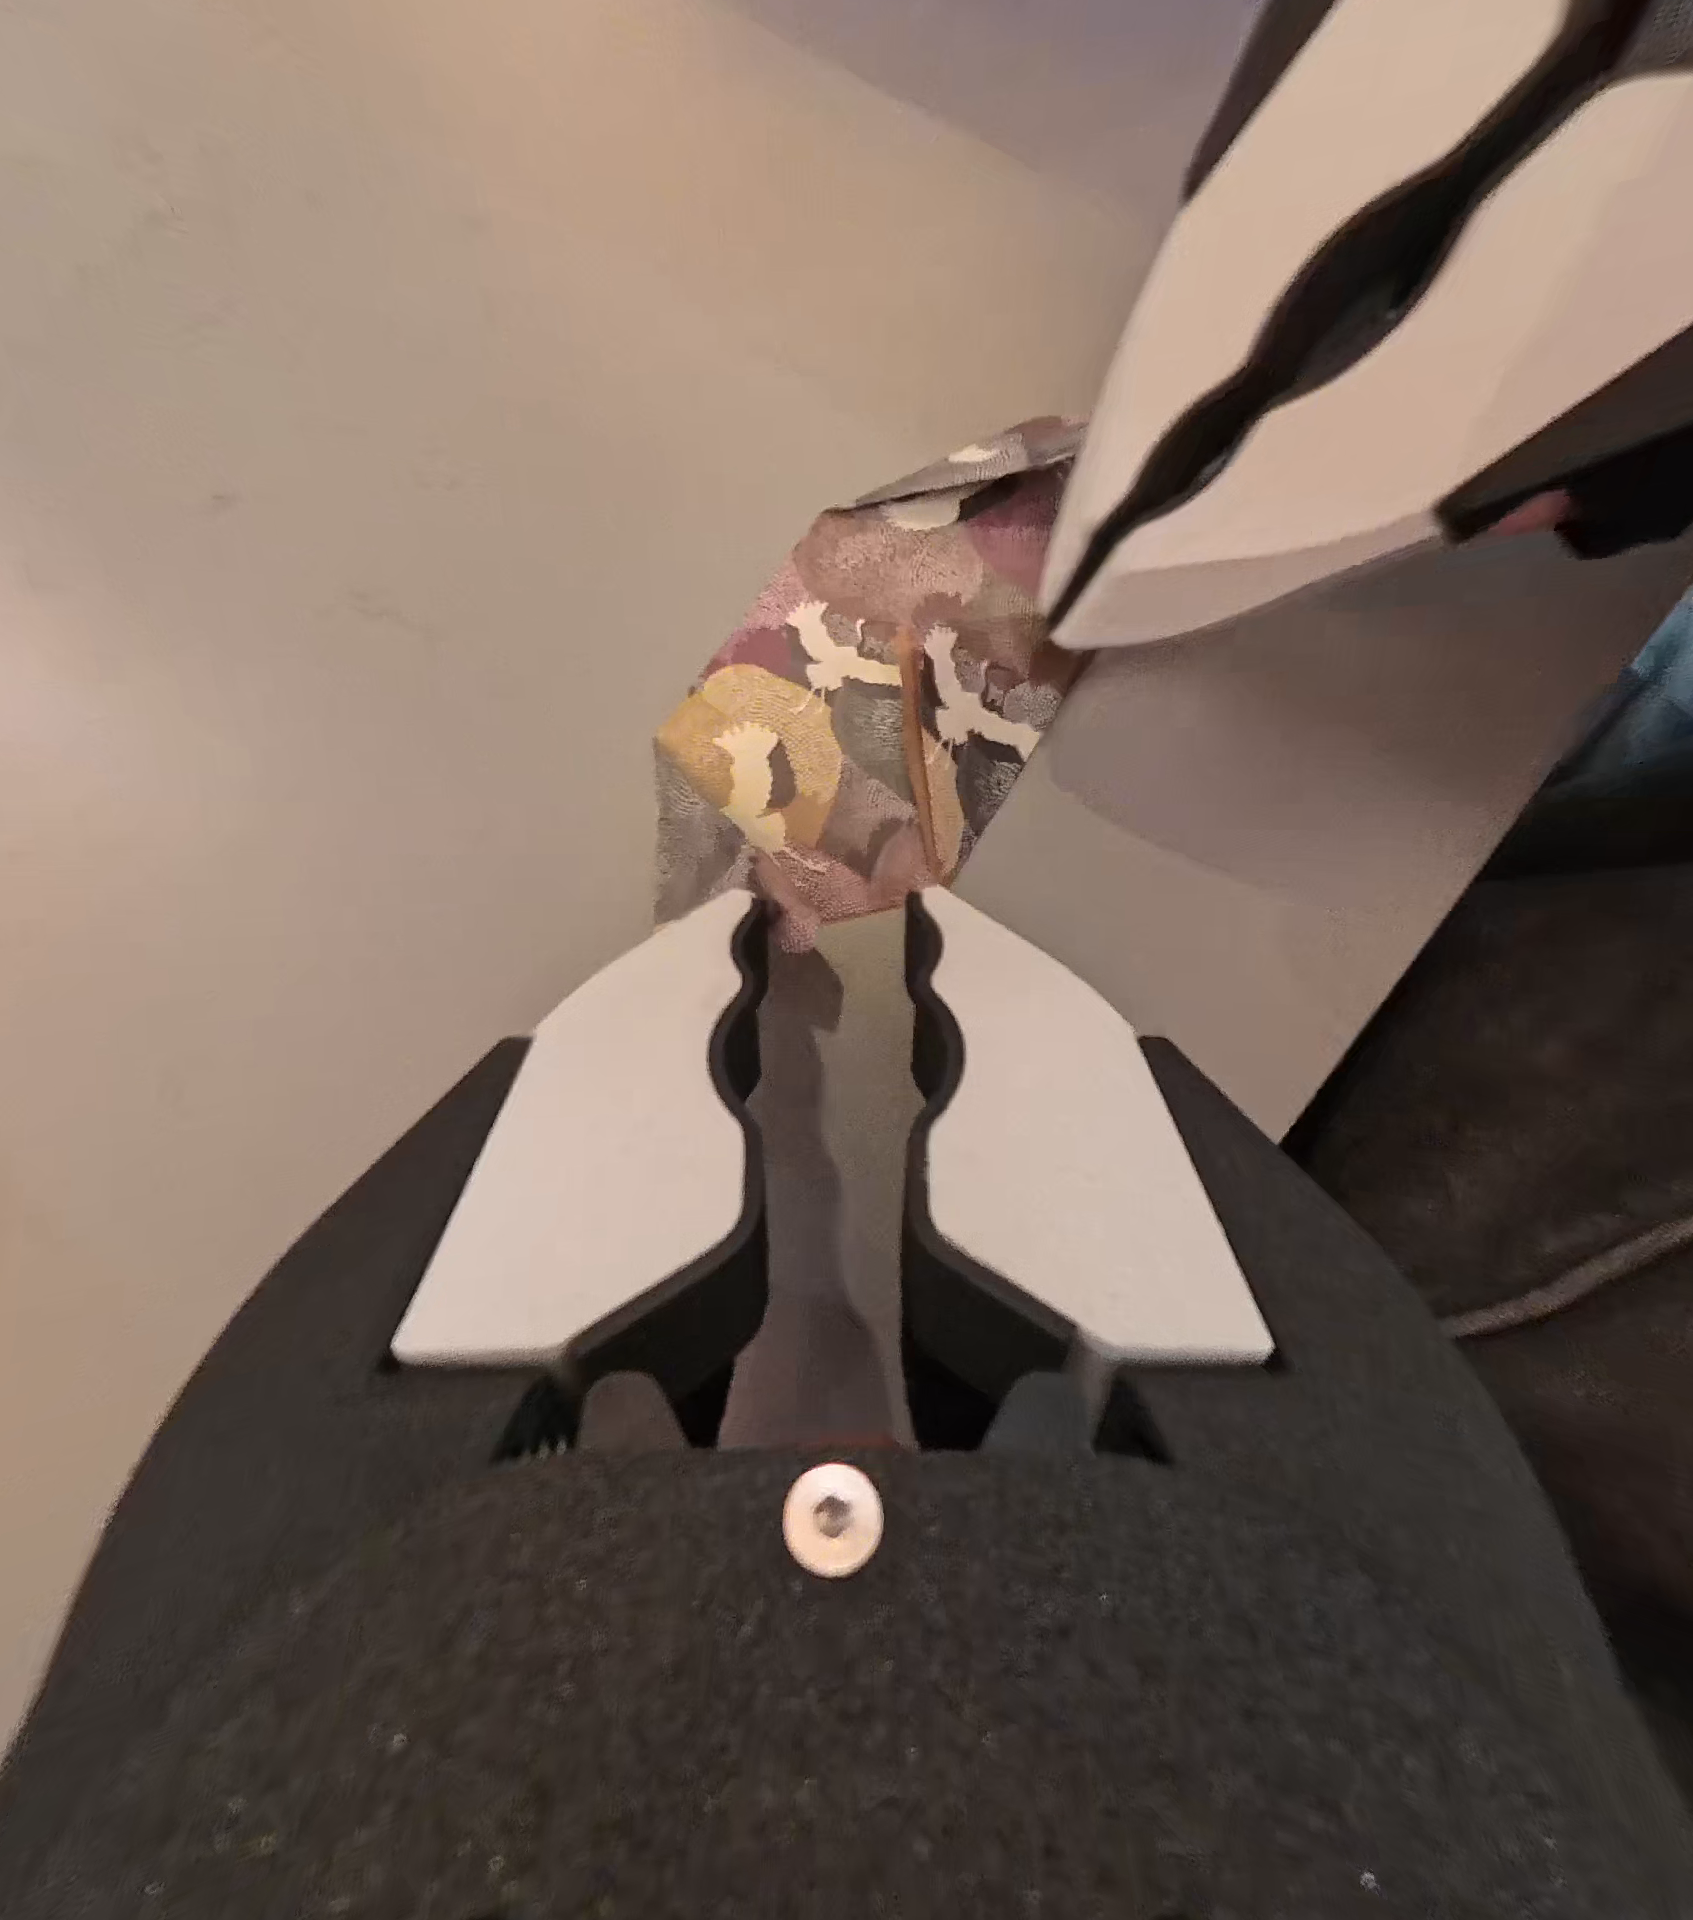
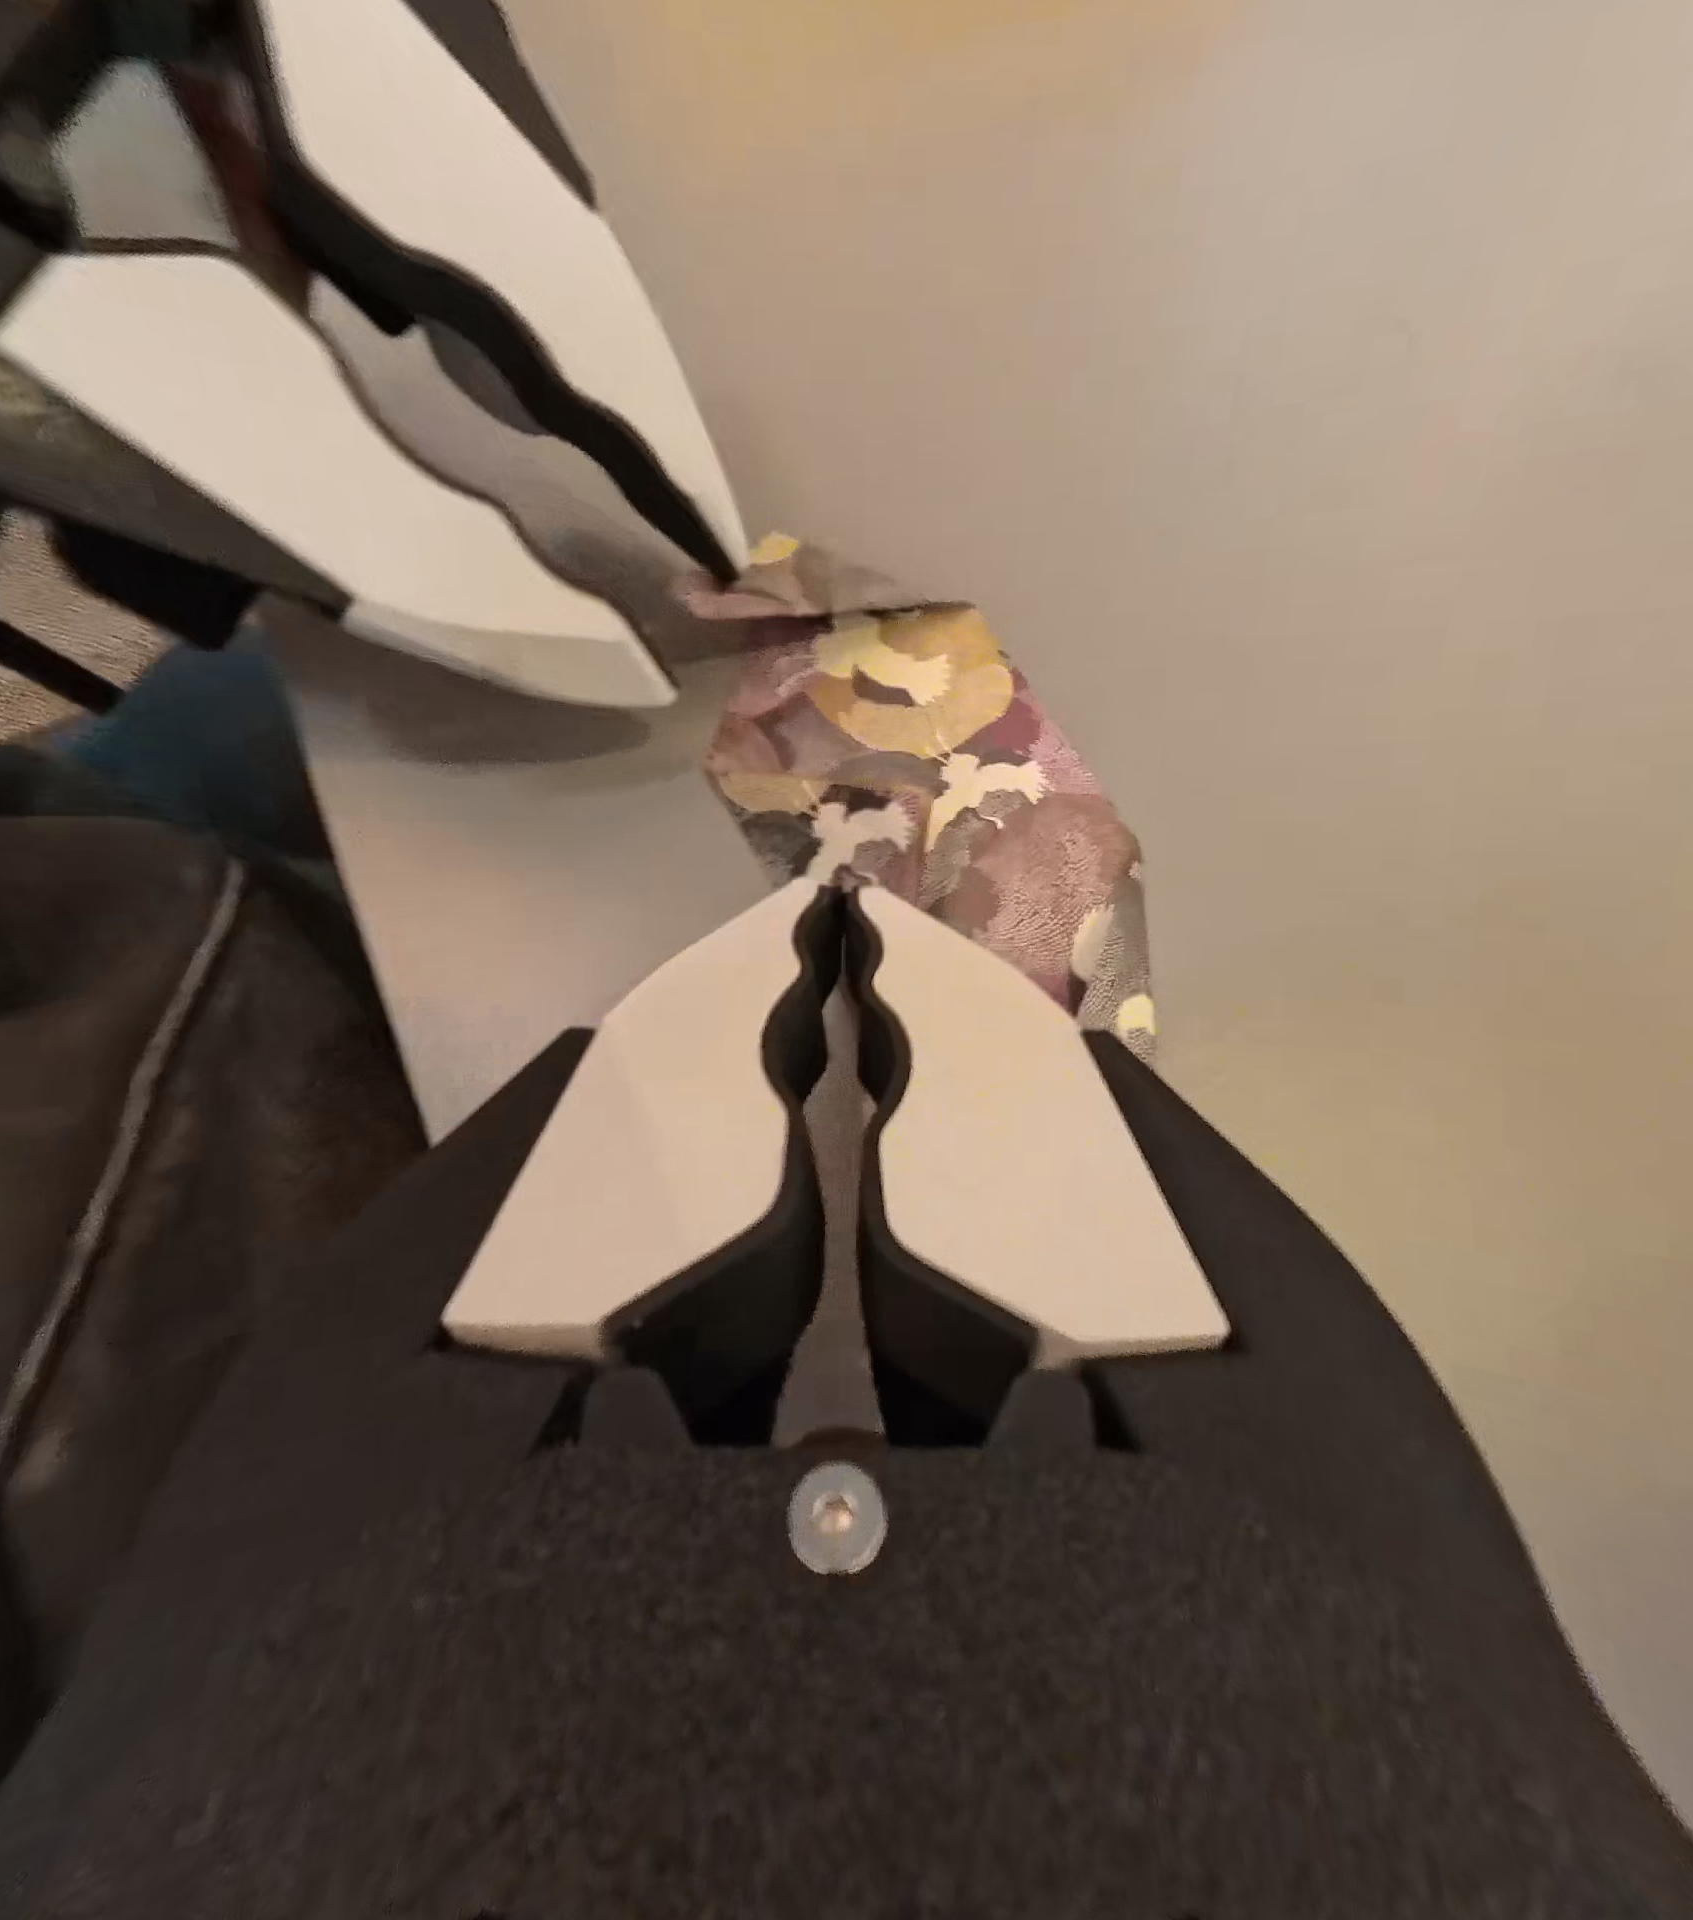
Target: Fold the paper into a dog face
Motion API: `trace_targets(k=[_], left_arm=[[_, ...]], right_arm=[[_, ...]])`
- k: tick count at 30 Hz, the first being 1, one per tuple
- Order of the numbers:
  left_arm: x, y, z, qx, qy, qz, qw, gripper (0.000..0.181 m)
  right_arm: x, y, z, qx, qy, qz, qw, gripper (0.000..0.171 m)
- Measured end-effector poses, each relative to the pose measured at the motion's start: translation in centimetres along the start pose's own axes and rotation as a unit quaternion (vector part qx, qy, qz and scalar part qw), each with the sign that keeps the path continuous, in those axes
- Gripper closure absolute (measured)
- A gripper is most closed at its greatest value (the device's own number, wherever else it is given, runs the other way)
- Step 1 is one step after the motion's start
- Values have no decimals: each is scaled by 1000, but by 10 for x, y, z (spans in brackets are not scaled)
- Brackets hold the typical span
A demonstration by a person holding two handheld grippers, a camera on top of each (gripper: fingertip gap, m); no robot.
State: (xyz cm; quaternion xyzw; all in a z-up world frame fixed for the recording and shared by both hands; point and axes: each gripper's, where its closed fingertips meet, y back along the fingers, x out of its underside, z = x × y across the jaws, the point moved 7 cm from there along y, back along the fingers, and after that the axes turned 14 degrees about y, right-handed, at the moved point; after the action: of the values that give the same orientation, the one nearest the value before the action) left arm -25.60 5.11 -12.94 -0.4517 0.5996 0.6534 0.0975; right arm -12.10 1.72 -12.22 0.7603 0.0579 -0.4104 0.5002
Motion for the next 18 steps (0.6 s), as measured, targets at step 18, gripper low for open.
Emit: trace_targets(k=[18], left_arm=[[5,-8,6,65,100,27,992,154]], right_arm=[[-43,-69,-35,-81,19,85,993,171]])
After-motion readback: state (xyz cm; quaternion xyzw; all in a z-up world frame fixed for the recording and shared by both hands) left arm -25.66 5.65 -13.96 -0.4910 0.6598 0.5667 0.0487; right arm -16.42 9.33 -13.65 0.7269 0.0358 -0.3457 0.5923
